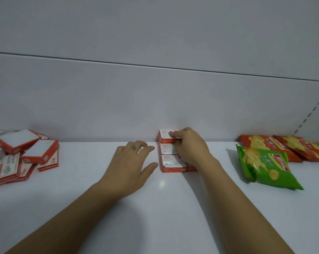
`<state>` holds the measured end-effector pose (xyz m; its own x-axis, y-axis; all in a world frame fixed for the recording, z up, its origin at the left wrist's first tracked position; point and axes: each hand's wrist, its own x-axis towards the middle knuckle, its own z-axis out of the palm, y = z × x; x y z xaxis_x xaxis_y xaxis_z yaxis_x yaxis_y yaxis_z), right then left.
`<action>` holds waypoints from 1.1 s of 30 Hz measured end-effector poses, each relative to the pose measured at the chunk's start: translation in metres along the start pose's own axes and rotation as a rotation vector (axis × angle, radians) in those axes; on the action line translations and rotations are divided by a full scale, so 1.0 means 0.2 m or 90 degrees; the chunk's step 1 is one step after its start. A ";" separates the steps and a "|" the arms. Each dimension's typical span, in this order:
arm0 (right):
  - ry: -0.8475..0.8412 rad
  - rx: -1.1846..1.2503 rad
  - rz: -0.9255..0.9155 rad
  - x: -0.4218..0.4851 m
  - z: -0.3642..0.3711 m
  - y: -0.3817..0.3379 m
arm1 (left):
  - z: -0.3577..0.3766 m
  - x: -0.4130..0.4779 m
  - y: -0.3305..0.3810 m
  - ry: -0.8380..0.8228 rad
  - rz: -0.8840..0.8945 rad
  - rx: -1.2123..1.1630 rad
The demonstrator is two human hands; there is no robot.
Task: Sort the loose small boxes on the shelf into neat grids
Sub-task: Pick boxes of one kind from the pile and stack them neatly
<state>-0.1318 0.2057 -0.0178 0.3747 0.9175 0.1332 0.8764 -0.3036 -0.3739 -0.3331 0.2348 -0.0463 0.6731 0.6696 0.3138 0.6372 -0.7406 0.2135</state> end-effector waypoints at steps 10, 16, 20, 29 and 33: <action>0.088 -0.110 -0.115 -0.10 -0.12 -0.15 | -0.26 -0.06 -0.10 0.004 -0.043 0.073; 0.037 -0.044 -0.299 -0.10 -0.13 -0.55 | -0.48 -0.22 -0.32 0.049 -0.142 0.140; -0.016 -0.030 -0.380 -0.12 -0.06 -0.79 | -0.56 -0.35 -0.41 0.070 -0.227 0.113; -0.099 -0.004 -0.466 -0.12 0.19 -1.22 | -0.74 -0.65 -0.63 0.099 -0.362 0.154; -0.118 -0.009 -0.448 -0.11 0.31 -1.32 | -0.77 -0.75 -0.68 0.087 -0.393 0.147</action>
<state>-0.3907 0.2815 0.0212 -0.3350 0.9249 0.1798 0.8953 0.3720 -0.2453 -0.5775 0.2266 0.0196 0.1156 0.9418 0.3155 0.9642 -0.1828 0.1923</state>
